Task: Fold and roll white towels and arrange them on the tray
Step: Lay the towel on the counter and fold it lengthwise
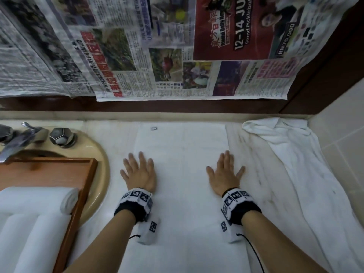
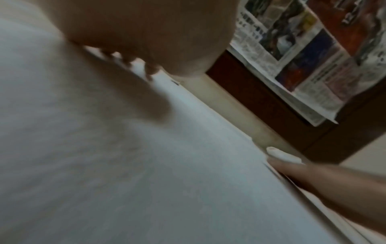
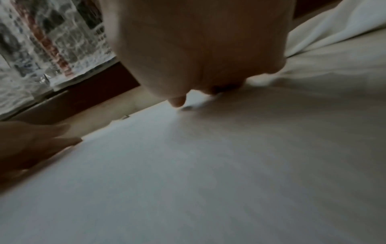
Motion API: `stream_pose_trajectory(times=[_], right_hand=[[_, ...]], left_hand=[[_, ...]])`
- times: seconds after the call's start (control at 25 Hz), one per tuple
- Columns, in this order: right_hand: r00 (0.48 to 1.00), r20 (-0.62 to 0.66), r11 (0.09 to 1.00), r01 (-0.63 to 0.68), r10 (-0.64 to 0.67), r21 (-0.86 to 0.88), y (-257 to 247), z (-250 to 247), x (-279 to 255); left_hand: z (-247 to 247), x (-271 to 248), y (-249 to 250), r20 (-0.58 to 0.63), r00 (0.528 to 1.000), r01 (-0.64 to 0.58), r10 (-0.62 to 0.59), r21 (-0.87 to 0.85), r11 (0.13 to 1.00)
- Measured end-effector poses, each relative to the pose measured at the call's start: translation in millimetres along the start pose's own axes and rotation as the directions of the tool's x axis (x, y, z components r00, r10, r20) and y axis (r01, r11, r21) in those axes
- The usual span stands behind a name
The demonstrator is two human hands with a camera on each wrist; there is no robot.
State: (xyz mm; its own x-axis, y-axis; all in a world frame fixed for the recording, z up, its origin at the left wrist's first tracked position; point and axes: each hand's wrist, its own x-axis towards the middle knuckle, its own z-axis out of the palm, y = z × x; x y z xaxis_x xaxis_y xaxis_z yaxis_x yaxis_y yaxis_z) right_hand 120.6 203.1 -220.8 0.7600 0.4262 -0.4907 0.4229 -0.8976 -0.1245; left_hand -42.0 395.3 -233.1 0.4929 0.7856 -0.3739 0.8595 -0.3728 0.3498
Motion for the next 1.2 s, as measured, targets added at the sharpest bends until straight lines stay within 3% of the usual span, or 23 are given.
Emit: stream_pose_trajectory(times=[0.04, 0.08, 0.16, 0.2, 0.24, 0.28, 0.36, 0.48, 0.56, 0.64, 0.76, 0.84, 1.04, 1.12, 1.2], right_hand=[[1.0, 0.004, 1.0, 0.004, -0.004, 0.022, -9.6, -5.8, 5.3], [0.994, -0.009, 0.994, 0.105, -0.105, 0.025, -24.1, -9.6, 10.1], [0.919, 0.018, 0.918, 0.395, -0.395, -0.019, -49.2, -11.9, 21.3], [0.879, 0.053, 0.878, 0.476, -0.474, -0.044, -52.2, -12.2, 27.7], [0.874, 0.067, 0.872, 0.486, -0.482, -0.056, -48.2, -13.4, 37.5], [0.9, 0.056, 0.899, 0.436, -0.433, -0.046, -39.3, -15.3, 46.9], [0.969, 0.043, 0.97, 0.243, -0.243, -0.003, -19.1, -19.4, 59.6], [1.0, 0.016, 0.999, 0.007, -0.007, 0.036, -13.9, -35.0, 68.8], [0.991, -0.115, 0.996, -0.059, 0.066, 0.062, -20.7, -52.6, 81.4], [0.975, -0.221, 1.0, -0.007, 0.01, 0.014, -21.2, -71.0, 99.0], [0.972, -0.209, 0.992, 0.096, -0.11, -0.08, -10.8, -89.1, 125.2], [0.974, -0.18, 0.991, 0.136, -0.136, -0.013, -4.4, -97.5, 133.5], [0.942, -0.246, 0.963, 0.255, -0.227, 0.086, -14.7, -118.5, 119.4], [0.955, -0.177, 0.956, 0.264, -0.239, 0.132, -32.5, -127.1, 106.7], [0.967, -0.06, 0.899, 0.251, -0.246, 0.36, -57.5, -132.2, 90.1]], left_hand=[[-1.3, 0.9, 13.5, 0.022, 0.999, -0.041, 0.042, -0.045, 0.998], [1.1, 0.1, 33.0, 0.052, 0.982, -0.18, 0.183, -0.065, 0.982], [12.5, 1.8, 63.0, 0.166, 0.88, -0.44, 0.445, -0.068, 0.896], [14.2, 6.9, 65.6, 0.199, 0.848, -0.495, 0.492, -0.036, 0.868], [11.1, 16.9, 60.0, 0.196, 0.86, -0.483, 0.471, 0.018, 0.875], [4.6, 26.9, 48.5, 0.171, 0.9, -0.417, 0.401, 0.072, 0.906], [-12.4, 41.5, 16.1, 0.102, 0.965, -0.256, 0.243, 0.132, 0.958], [-26.8, 49.7, -6.3, 0.135, 0.969, -0.226, 0.207, 0.14, 0.964], [-25.2, 51.3, -2.1, 0.138, 0.969, -0.224, 0.207, 0.124, 0.967], [-25.2, 52.5, 0.9, 0.142, 0.97, -0.217, 0.199, 0.122, 0.968], [-27.2, 53.1, -1.8, 0.162, 0.963, -0.236, 0.214, 0.134, 0.963], [-27.5, 52.9, -2.3, 0.16, 0.963, -0.238, 0.215, 0.143, 0.961], [-26.4, 54.6, -3.5, 0.166, 0.96, -0.251, 0.227, 0.145, 0.957], [-27.7, 54.4, -3.3, 0.173, 0.959, -0.251, 0.225, 0.145, 0.957], [-28.3, 56.2, -2.2, 0.174, 0.96, -0.244, 0.22, 0.138, 0.96]])
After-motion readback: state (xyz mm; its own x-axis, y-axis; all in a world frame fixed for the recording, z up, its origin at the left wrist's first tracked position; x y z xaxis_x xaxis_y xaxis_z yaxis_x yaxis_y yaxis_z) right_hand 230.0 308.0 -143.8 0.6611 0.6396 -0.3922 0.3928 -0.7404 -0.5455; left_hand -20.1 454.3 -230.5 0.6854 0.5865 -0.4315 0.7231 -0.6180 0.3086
